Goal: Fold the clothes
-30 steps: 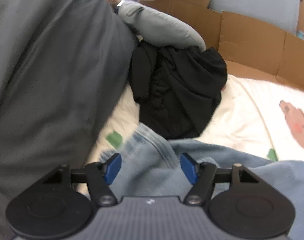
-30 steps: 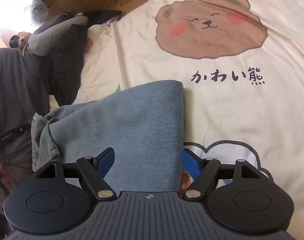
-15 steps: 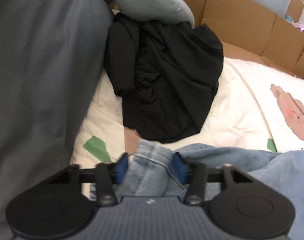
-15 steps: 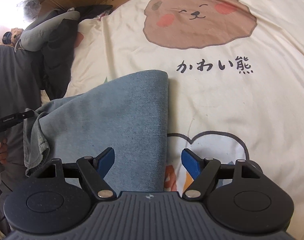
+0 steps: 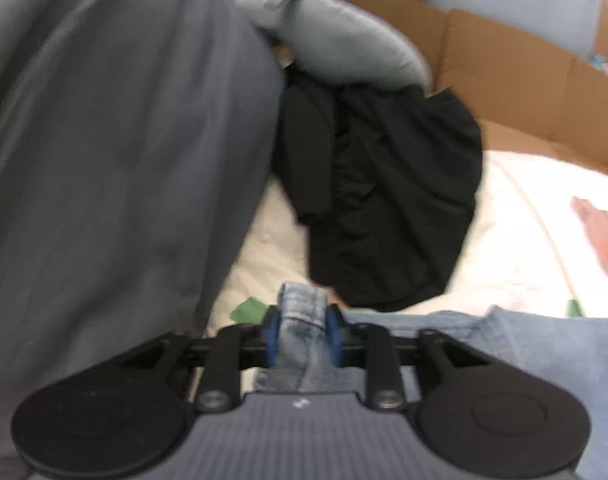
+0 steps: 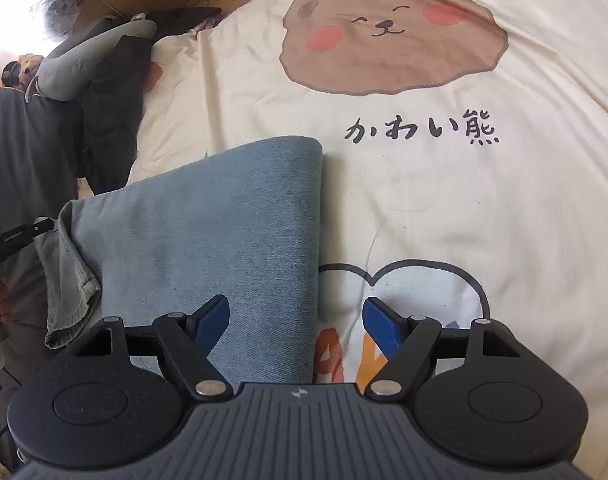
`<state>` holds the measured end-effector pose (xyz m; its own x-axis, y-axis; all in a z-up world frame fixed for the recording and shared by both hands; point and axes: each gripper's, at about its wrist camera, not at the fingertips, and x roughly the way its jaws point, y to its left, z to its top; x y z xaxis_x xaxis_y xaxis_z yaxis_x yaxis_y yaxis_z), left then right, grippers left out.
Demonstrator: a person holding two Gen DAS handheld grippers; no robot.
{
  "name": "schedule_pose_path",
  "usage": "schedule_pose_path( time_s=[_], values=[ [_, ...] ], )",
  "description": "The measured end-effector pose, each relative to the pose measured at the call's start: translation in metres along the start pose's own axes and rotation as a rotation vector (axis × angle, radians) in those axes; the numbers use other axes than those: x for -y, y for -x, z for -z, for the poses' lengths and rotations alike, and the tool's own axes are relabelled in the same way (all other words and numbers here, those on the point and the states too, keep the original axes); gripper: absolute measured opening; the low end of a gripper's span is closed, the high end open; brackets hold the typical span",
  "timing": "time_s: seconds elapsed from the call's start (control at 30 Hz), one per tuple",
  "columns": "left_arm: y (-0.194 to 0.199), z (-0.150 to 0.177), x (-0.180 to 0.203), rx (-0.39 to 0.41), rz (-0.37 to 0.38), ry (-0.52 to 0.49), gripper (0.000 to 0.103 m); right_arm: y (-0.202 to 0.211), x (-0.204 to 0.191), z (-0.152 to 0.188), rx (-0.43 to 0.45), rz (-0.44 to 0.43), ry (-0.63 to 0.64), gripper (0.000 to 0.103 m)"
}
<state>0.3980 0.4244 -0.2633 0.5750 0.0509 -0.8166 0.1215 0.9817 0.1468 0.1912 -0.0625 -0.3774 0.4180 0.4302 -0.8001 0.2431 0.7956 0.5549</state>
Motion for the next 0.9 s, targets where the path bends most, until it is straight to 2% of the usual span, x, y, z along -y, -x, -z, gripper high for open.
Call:
schedule_pose_path(
  time_s=[0.03, 0.1, 0.2, 0.23, 0.33, 0.47, 0.57, 0.77, 0.9],
  values=[
    [-0.001, -0.001, 0.000, 0.004, -0.045, 0.010, 0.036, 0.000, 0.000, 0.000, 0.001, -0.001, 0.003, 0.079],
    [0.005, -0.002, -0.005, 0.028, -0.101, 0.054, 0.040, 0.001, 0.000, -0.001, 0.004, -0.001, 0.006, 0.079],
    [0.023, 0.004, -0.013, 0.063, -0.082, 0.177, 0.042, -0.001, 0.003, -0.002, 0.004, 0.000, 0.002, 0.079],
    [0.030, 0.007, -0.010, 0.064, -0.073, 0.181, 0.042, -0.002, 0.003, -0.003, 0.002, 0.001, -0.003, 0.079],
    [0.050, 0.019, 0.004, 0.048, -0.044, 0.158, 0.042, -0.001, 0.002, -0.004, 0.006, -0.006, -0.002, 0.079],
    [0.073, 0.039, 0.034, 0.019, -0.025, 0.087, 0.052, 0.002, 0.000, -0.003, 0.009, -0.013, 0.009, 0.079],
    [0.087, 0.053, 0.057, 0.030, -0.022, 0.047, 0.054, 0.006, 0.001, -0.002, 0.031, -0.007, 0.000, 0.079],
    [0.090, 0.072, 0.090, 0.014, -0.025, 0.080, 0.055, 0.005, 0.004, -0.001, 0.035, -0.012, -0.015, 0.079],
    [0.079, 0.089, 0.113, 0.009, -0.003, 0.123, 0.062, 0.001, 0.002, -0.001, 0.030, -0.038, -0.011, 0.079]
  ],
)
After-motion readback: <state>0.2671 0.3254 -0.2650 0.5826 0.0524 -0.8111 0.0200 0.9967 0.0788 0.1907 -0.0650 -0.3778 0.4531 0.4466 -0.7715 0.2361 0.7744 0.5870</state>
